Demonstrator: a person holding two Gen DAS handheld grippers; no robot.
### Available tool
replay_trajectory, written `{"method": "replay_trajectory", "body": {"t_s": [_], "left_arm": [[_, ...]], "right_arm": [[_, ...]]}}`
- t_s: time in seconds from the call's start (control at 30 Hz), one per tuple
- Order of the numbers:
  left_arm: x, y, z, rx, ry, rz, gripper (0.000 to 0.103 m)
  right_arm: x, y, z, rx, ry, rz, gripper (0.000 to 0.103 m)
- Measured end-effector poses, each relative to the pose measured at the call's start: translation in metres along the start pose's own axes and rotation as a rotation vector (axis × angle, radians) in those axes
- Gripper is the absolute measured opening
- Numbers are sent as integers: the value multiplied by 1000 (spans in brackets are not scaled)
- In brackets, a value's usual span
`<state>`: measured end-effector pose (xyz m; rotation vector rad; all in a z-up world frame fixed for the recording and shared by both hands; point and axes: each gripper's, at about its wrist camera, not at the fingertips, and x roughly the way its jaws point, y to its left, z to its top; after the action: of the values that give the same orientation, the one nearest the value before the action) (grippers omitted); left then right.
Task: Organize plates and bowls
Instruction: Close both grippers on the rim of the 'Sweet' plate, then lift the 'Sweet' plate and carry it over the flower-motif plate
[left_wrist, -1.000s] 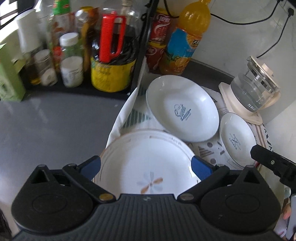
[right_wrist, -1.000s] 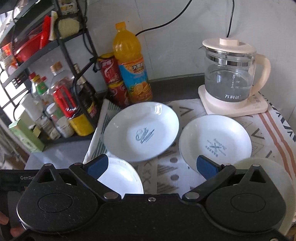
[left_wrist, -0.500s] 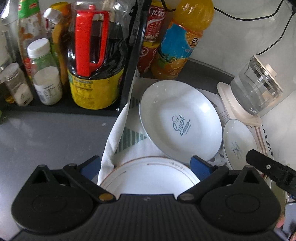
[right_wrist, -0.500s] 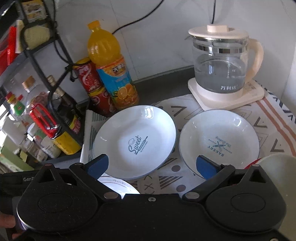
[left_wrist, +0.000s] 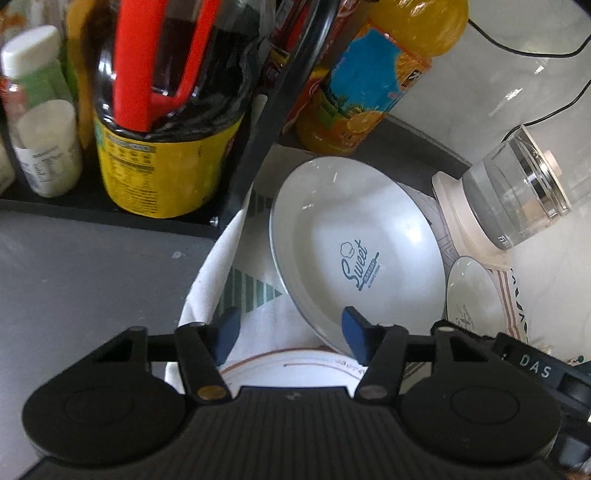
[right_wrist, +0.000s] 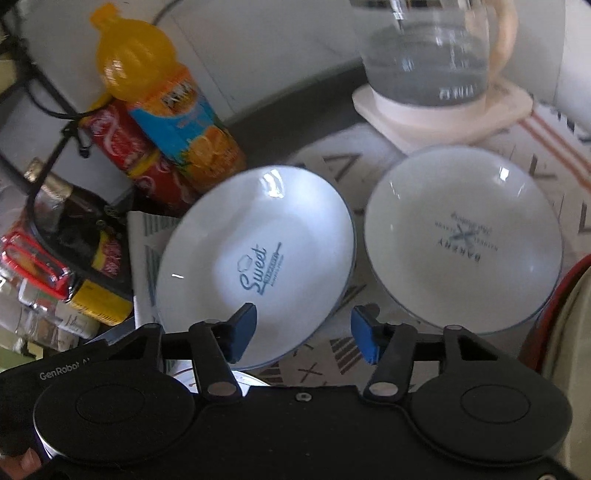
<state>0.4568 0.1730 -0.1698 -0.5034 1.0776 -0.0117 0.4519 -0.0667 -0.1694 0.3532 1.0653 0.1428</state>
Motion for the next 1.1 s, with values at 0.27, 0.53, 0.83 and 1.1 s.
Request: {"method": "replay_trajectory", "body": {"t_s": [0.27,0.53,0.83,1.1], "left_arm": [[27,4,6,1,35,-7,43],[41,5,4,17,48,-20,34],[49,2,7,28,29,-26,21],[41,1,10,32,-3,-48,14]], "right_arm": [[29,-8,7,33,36,-4,43],[48,-12,8,41,55,0,33],[60,-19,8,59,44,34,31],[55,-30,12,102,44,90,13]]}}
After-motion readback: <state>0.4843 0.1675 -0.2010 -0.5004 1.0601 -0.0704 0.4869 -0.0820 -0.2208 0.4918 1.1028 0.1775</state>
